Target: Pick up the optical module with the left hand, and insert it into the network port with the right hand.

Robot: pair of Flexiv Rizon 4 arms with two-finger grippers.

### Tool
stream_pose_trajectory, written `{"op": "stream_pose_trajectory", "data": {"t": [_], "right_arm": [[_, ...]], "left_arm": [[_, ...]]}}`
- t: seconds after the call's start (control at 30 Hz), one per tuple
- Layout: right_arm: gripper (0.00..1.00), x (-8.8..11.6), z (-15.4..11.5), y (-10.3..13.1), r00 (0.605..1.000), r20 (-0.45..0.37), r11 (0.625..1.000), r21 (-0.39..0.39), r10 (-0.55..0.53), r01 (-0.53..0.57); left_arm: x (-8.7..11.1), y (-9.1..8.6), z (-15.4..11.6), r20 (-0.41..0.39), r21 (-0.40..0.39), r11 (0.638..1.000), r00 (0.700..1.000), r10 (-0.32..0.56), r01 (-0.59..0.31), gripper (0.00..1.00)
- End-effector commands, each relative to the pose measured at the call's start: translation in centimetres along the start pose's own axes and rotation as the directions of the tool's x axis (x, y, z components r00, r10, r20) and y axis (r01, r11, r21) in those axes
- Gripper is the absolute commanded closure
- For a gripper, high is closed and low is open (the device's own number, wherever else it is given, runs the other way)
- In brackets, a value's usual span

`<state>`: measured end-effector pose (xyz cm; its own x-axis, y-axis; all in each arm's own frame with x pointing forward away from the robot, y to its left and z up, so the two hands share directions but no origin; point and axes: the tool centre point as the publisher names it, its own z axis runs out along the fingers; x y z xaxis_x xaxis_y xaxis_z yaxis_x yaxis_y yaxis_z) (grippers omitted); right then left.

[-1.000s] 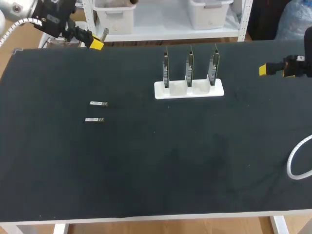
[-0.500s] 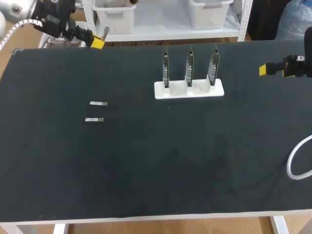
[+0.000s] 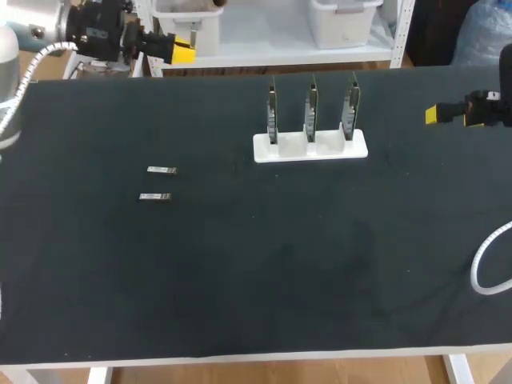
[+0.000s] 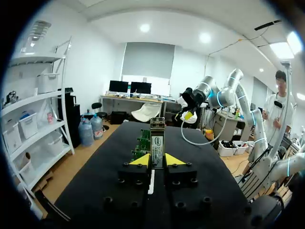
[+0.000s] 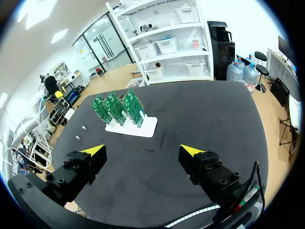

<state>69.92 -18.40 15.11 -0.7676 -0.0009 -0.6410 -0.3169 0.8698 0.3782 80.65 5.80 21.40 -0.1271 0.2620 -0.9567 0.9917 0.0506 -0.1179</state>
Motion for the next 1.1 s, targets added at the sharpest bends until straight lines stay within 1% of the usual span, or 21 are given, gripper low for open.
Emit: {"op": "stream_pose_trajectory", "data": {"t": [0.03,0.2,0.27,0.33,0.5,0.63,0.8,1.0,1.1], "right_arm": [[0.00,0.0,0.0,0.0,1.000,0.000,1.000,0.000,0.001,-0.001],[0.00,0.0,0.0,0.0,1.000,0.000,1.000,0.000,0.001,-0.001],[0.00,0.0,0.0,0.0,1.000,0.000,1.000,0.000,0.001,-0.001],[0.00,0.0,0.0,0.0,1.000,0.000,1.000,0.000,0.001,-0.001],[0.00,0.0,0.0,0.0,1.000,0.000,1.000,0.000,0.001,-0.001],[0.00,0.0,0.0,0.0,1.000,0.000,1.000,0.000,0.001,-0.001],[0.00,0.0,0.0,0.0,1.000,0.000,1.000,0.000,0.001,-0.001],[0.00,0.0,0.0,0.0,1.000,0.000,1.000,0.000,0.001,-0.001],[0.00,0.0,0.0,0.0,1.000,0.000,1.000,0.000,0.001,-0.001]], "left_arm": [[-0.2,0.1,1.3,0.024,-0.006,1.000,1.000,0.007,-0.007,1.00],[-0.1,-0.6,2.7,0.035,-0.037,0.999,0.999,-0.016,0.017,1.00],[-0.2,-1.1,3.4,0.010,-0.052,0.999,1.000,0.013,-0.012,1.00],[-0.2,-1.3,3.9,0.001,-0.061,0.998,1.000,0.026,-0.025,1.00],[-0.3,-1.4,5.2,0.037,-0.062,0.998,0.999,0.022,-0.019,1.00],[-0.6,-1.2,6.2,0.068,-0.072,0.997,0.997,0.027,-0.022,1.00],[-1.1,-0.8,7.6,0.104,-0.105,0.994,0.994,0.027,-0.017,1.00],[-1.0,0.0,9.1,0.111,-0.105,0.994,0.993,0.035,-0.023,1.00],[-0.7,0.4,9.8,0.114,-0.085,0.996,0.992,0.048,-0.039,1.00]]}}
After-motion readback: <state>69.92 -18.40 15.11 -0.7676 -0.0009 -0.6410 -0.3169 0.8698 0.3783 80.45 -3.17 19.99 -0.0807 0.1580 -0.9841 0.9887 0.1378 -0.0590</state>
